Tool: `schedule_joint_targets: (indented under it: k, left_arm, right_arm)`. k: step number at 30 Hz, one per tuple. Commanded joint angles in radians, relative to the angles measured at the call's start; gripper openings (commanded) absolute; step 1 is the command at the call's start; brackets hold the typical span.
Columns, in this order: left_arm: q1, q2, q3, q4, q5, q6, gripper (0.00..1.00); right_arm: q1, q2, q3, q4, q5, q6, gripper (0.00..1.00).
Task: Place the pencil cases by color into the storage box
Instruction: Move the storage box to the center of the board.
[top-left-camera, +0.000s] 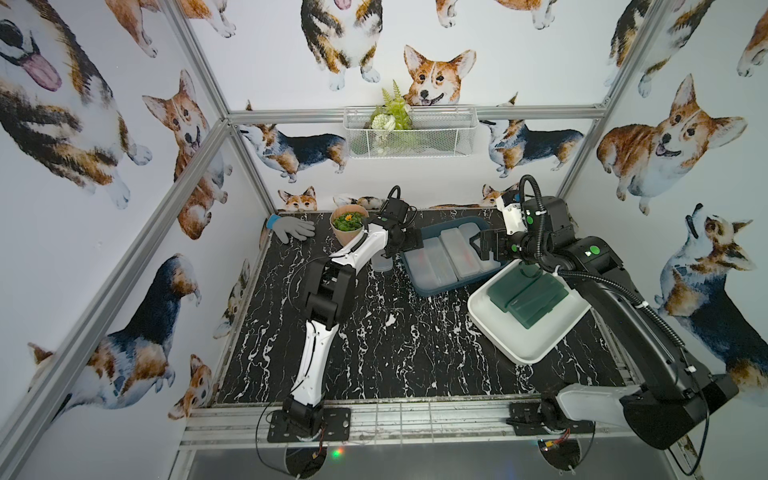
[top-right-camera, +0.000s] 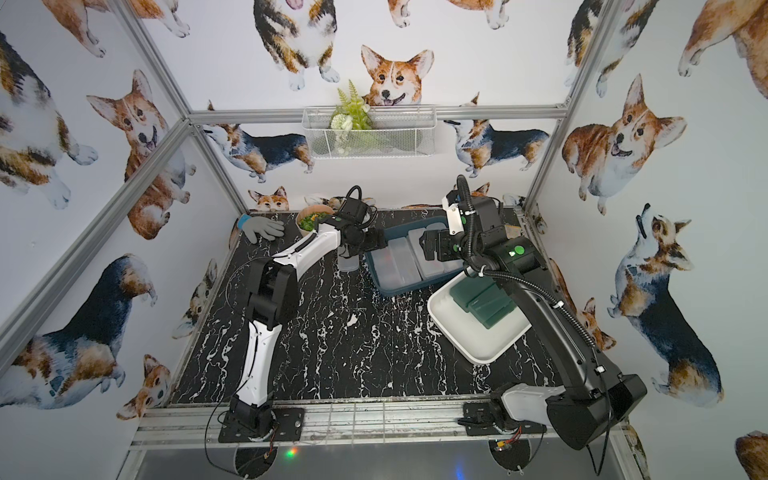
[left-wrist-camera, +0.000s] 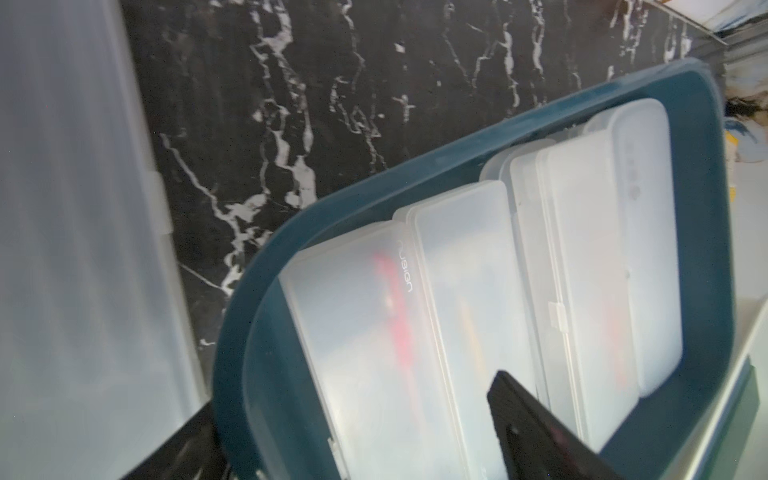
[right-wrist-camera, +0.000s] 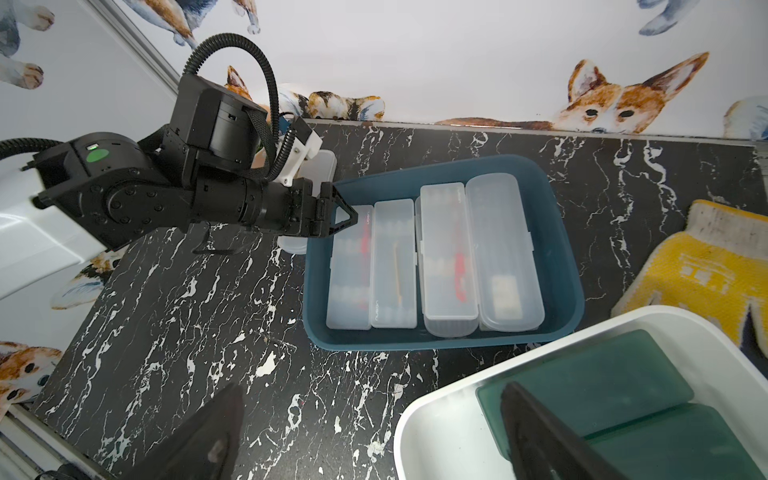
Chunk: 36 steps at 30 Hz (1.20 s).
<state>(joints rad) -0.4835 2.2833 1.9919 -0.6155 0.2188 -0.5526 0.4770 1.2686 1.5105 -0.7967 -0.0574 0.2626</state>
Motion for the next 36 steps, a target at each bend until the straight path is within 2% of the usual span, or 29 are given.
schedule_joint_targets:
  k: [1, 7, 15, 22, 30, 36]
  left_arm:
    - [-0.024, -0.004, 0.02, 0.063, 0.073, -0.015, 0.9]
    - [-0.036, -0.044, 0.019, 0.035, 0.069, -0.002, 0.9]
    - [-0.026, -0.138, 0.024, -0.09, 0.0, 0.092, 0.89]
    - [0.004, -0.213, 0.004, -0.207, -0.136, 0.153, 0.89]
    - [0.06, -0.211, 0.007, -0.365, -0.333, 0.153, 0.89]
    - [0.095, -0.243, -0.101, -0.328, -0.345, 0.124, 0.89]
  right_arm:
    - [0.0, -0.005, -0.003, -0.018, 0.008, 0.015, 0.97]
    - [0.004, -0.02, -0.011, -0.008, 0.008, 0.015, 0.97]
    - [0.005, -0.025, -0.042, 0.012, -0.008, 0.012, 0.97]
    - [0.006, -0.023, -0.044, 0.024, -0.016, 0.014, 0.97]
    - [0.066, -0.003, -0.03, 0.015, 0.028, -0.006, 0.97]
    - [0.145, 0.056, 0.013, 0.01, 0.052, -0.006, 0.96]
